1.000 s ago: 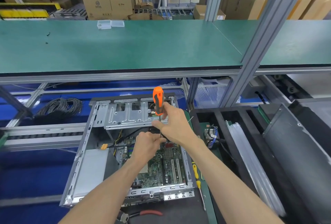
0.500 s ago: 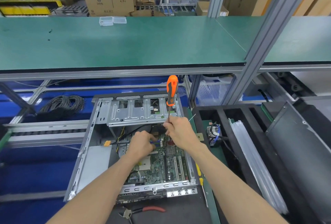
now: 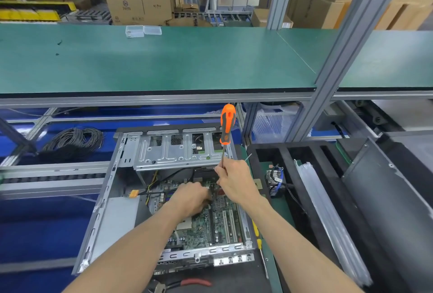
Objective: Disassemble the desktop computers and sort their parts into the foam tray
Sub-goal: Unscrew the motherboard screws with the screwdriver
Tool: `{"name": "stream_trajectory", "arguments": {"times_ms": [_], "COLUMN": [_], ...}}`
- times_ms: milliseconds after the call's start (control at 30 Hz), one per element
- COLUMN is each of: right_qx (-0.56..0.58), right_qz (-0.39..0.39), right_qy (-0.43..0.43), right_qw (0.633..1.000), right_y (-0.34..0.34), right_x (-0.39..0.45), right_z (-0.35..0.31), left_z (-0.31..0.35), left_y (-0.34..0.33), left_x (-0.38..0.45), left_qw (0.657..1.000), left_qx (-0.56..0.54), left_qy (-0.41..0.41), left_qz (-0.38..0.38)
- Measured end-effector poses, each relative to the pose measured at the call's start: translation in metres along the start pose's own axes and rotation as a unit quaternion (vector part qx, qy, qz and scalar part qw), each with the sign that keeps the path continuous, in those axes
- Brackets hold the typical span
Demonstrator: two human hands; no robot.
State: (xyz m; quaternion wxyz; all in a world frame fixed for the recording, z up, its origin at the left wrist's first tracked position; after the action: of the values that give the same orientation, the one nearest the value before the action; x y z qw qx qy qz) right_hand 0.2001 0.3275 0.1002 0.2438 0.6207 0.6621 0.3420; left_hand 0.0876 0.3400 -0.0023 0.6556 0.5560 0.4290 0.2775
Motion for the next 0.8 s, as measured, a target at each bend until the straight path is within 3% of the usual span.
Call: {"name": "stream_trajectory", "arguments": {"times_ms": [100,300,667,800], "right_qx": [0.009,-0.012,-0.012,0.01], "right_qz": [0.022,0.057,0.065,0.069], "right_qy": [0.001,0.022,0.029,0.024], "right_qw": [1.0,0.998,0.997,0.997], "right_y": [0.0,0.002,-0.001,0.0], "right_x": [-0.003,-0.007,-0.007,-0.007], "right_z": [0.004,0.004,0.007,0.007], "left_z": [0.012,0.023,0.016,-0.003], "left_y": [-0.005,-0.004,-0.007,0.008], "left_x": [0.005,0.012,0.009,0.006], "left_qw": [0.995,0.985,0.99,0.997], "left_qx": [0.093,0.153,0.072,-0.06], "left_qy": [-0.027,-0.072,-0.121,-0.017], "left_qz": [-0.011,-0.039,-0.003,0.036]}}
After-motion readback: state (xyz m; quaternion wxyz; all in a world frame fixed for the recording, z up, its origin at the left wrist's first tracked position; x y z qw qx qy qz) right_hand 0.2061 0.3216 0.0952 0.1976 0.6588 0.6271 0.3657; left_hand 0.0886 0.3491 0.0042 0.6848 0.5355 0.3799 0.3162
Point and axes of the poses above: each hand's wrist, its own x-axis towards the middle knuckle, its own y-axis out of the back of the hand, z = x × y, the point moved 8 cm from there along x, towards the middle knuckle, and after that the axes turned 6 degrees about y, right-handed, at the moved point
